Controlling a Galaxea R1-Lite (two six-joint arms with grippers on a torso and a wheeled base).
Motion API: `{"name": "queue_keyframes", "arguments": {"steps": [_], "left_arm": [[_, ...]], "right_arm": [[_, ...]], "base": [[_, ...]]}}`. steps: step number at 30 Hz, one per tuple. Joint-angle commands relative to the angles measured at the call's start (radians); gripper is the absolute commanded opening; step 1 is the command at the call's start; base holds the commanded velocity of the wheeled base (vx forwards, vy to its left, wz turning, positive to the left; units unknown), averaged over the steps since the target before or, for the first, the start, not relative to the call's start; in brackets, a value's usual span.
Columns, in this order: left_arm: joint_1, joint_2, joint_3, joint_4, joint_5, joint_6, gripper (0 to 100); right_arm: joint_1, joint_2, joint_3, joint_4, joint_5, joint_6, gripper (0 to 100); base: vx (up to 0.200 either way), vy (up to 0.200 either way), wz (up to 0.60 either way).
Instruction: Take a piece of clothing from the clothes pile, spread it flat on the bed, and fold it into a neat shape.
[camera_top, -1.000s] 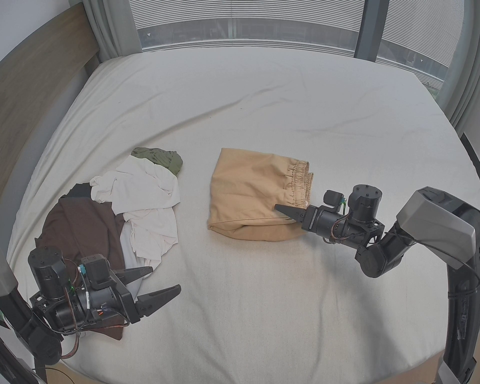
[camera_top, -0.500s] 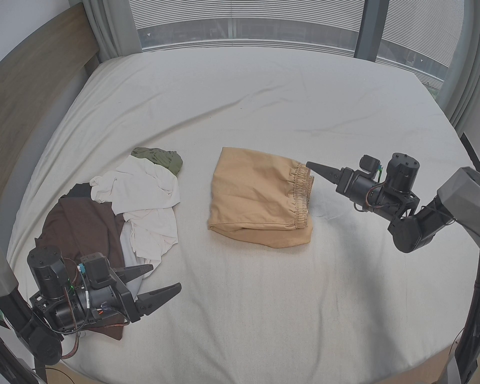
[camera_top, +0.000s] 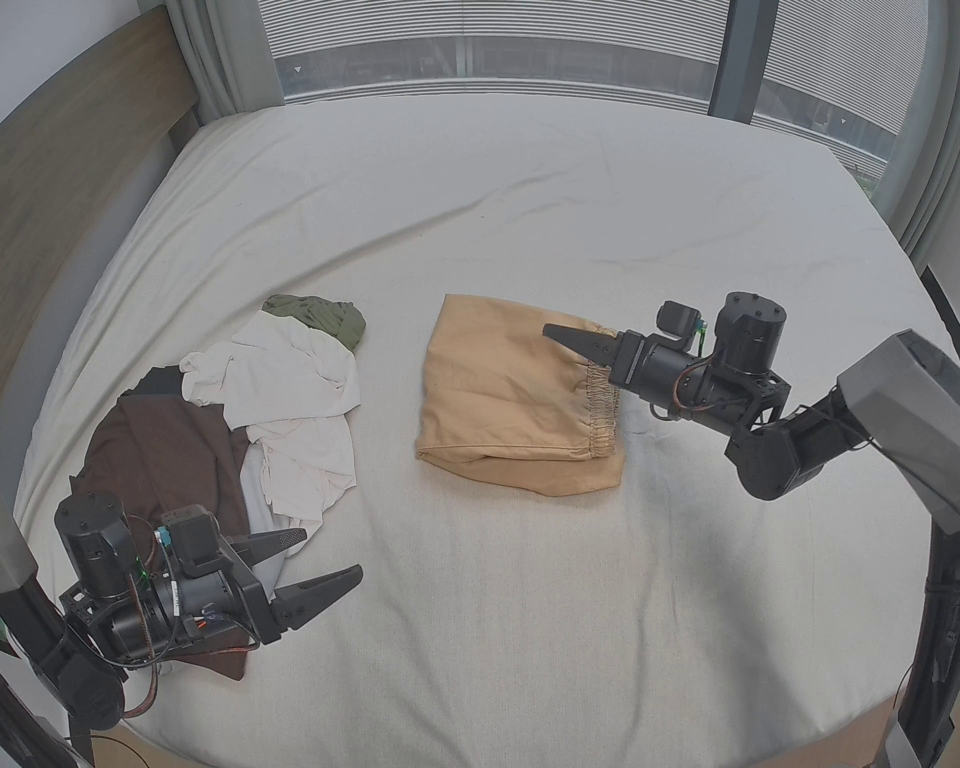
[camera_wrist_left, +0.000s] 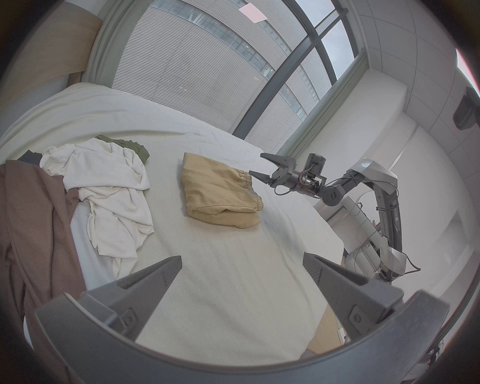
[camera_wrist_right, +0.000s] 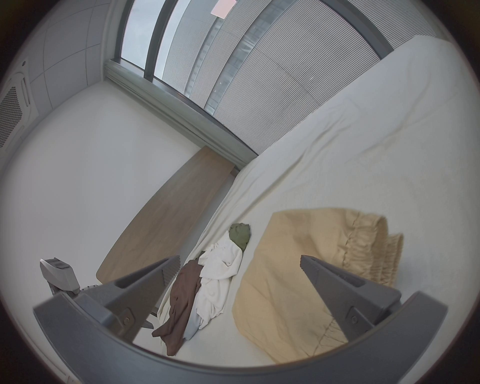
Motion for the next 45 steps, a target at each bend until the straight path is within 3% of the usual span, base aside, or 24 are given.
{"name": "queue_keyframes", "arguments": {"steps": [1, 18, 22, 28, 35, 39, 43, 45], "left_arm": [[0.001, 0.014, 0.0, -0.003, 0.001, 0.001, 100], [0.004, 0.003, 0.0, -0.024, 0.0, -0.008, 100], [-0.002, -0.04, 0.011, -0.078, 0.008, -0.082, 100], [-0.019, -0.156, 0.048, -0.077, 0.009, -0.102, 100], [-0.037, -0.383, 0.086, -0.063, 0.009, -0.254, 100], [-0.039, -0.572, 0.086, 0.06, 0.011, -0.343, 100], [-0.039, -0.753, 0.086, 0.258, 0.011, -0.347, 100], [-0.032, -0.841, 0.086, 0.354, 0.014, -0.346, 100]], "right_arm": [[0.008, 0.116, -0.057, 0.008, -0.001, -0.003, 100], [-0.003, 0.127, -0.036, -0.004, -0.041, -0.035, 100], [-0.003, -0.063, 0.056, -0.003, -0.059, -0.039, 100], [-0.005, -0.411, 0.249, 0.025, -0.059, -0.07, 100], [-0.075, -0.858, 0.544, 0.186, -0.073, -0.182, 100], [-0.196, -1.103, 0.728, 0.203, -0.076, -0.208, 100], [-0.308, -1.261, 0.874, 0.209, -0.074, -0.243, 100], [-0.322, -1.335, 0.935, 0.209, -0.074, -0.26, 100]], "base": [[0.0, 0.0, 0.0], [0.0, 0.0, 0.0], [0.0, 0.0, 0.0], [0.0, 0.0, 0.0], [0.0, 0.0, 0.0], [0.0, 0.0, 0.0], [0.0, 0.0, 0.0], [0.0, 0.0, 0.0]]}}
